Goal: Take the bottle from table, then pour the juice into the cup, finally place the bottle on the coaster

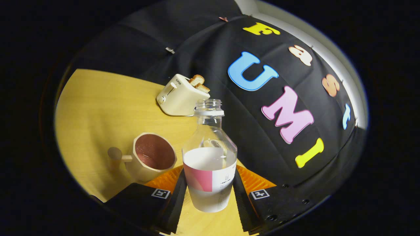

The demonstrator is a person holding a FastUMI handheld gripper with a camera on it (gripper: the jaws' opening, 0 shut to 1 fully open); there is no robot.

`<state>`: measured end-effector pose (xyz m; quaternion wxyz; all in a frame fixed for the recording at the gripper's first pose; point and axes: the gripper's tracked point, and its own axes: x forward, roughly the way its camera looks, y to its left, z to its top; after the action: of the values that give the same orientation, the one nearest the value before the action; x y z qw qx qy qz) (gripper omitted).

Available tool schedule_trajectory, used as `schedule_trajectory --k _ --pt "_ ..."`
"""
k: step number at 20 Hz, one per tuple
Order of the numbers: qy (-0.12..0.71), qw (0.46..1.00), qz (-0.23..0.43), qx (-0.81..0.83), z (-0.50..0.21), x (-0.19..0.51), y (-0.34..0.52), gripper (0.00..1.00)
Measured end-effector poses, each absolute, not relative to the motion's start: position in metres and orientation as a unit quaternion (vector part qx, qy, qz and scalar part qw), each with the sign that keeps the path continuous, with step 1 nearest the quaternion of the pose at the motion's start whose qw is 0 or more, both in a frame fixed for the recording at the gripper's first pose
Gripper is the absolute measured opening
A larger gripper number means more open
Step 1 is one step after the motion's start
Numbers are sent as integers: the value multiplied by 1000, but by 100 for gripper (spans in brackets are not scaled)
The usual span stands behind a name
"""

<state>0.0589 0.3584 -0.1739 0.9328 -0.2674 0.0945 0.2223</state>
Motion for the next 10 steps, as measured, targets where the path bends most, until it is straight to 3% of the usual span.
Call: schedule_trajectory --k 5,10 --pt "130 957 225 -130 -173 64 348 73" --pt "76 975 207 -37 -132 87 322 74"
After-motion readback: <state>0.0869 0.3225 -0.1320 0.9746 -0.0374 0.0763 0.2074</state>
